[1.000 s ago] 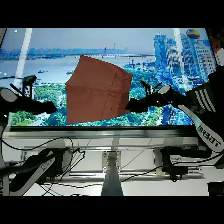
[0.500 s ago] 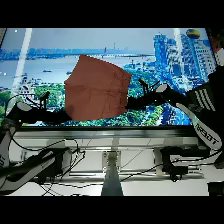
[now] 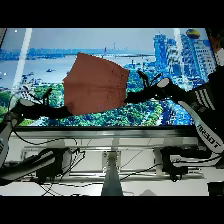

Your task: Fold the clothes and pants, and hang the long-sleeved shirts on hangers.

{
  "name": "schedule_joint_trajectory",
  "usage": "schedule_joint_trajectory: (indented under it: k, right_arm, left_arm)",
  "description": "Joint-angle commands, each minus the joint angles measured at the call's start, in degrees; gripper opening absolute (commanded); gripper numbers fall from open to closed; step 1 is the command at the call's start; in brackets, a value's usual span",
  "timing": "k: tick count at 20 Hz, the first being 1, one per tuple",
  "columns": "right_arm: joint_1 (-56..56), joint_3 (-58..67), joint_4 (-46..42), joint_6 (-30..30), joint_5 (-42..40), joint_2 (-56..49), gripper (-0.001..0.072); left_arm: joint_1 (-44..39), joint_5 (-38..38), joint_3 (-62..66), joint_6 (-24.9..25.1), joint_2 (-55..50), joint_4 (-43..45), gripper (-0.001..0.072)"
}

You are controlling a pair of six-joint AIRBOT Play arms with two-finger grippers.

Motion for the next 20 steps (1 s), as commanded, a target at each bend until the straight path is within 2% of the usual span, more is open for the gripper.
schedule_joint_trajectory:
  k: [1,8,10,12,13,15,17,20]
  right_arm:
    - [0.02,5.03,-1.11,-1.55,1.60,3.06,0.0018]
    - [0.02,18.99,-0.42,-3.06,5.79,18.45,0.0018]
    - [0.02,22.25,1.79,-2.78,8.11,24.26,0.0019]
    - [0.02,24.02,5.68,0.50,10.29,30.56,0.0018]
    - [0.02,24.02,7.39,3.54,10.58,33.73,0.0018]
    - [0.02,24.02,8.50,8.63,12.74,39.67,0.0018]
    - [0.02,24.00,8.35,10.51,16.00,43.95,0.0018]
    - [0.02,22.29,5.18,17.62,16.04,45.48,0.0018]
  left_arm:
    - [0.00,-3.69,9.22,0.52,1.99,-1.68,0.0012]
    - [-0.17,-4.63,35.98,0.28,21.94,-1.68,0.0012]
    - [-0.11,-3.78,40.00,0.28,29.97,-1.01,0.0012]
    - [-0.11,-3.54,40.46,0.11,38.73,-0.74,0.0012]
    - [-0.11,-3.82,40.44,-1.81,42.84,-0.33,0.0012]
    - [-0.11,-4.20,40.44,-8.81,49.24,1.22,0.0012]
    - [-0.11,-6.91,40.37,-12.22,52.87,3.67,0.0011]
    - [-0.17,-9.88,37.73,-15.21,51.58,4.17,0.0011]
